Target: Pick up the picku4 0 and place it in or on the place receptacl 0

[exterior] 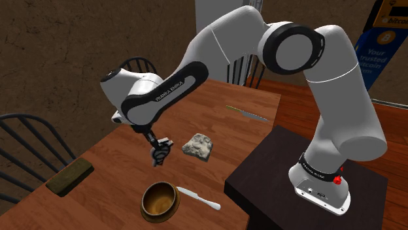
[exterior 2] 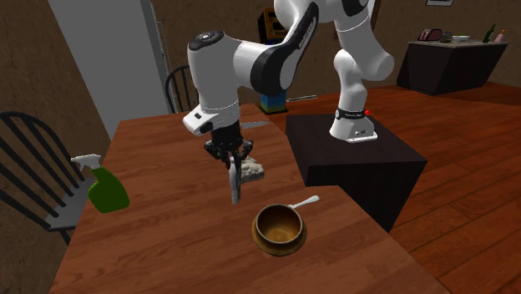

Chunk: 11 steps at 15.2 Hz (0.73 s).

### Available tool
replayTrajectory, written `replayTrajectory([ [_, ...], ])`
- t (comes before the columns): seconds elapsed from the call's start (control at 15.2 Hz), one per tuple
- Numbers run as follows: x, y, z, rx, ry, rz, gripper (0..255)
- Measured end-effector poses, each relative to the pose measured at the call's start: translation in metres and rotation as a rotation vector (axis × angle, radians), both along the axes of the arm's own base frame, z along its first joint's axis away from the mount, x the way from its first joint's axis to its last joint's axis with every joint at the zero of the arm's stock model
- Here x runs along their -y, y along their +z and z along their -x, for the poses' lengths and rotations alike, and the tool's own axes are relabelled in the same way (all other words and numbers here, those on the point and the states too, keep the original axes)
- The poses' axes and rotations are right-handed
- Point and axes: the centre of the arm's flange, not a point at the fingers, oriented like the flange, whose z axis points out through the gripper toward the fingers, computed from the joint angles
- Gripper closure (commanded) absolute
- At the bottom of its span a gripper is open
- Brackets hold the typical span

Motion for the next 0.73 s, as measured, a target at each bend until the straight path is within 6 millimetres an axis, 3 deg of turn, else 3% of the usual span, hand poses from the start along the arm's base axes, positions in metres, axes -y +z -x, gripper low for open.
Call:
replayTrajectory([
  [0.53,-0.065,0.011,0.078,0.0,0.0,0.0,255],
  [0.73,-0.094,0.016,0.116,0.0,0.0,0.0,255],
])
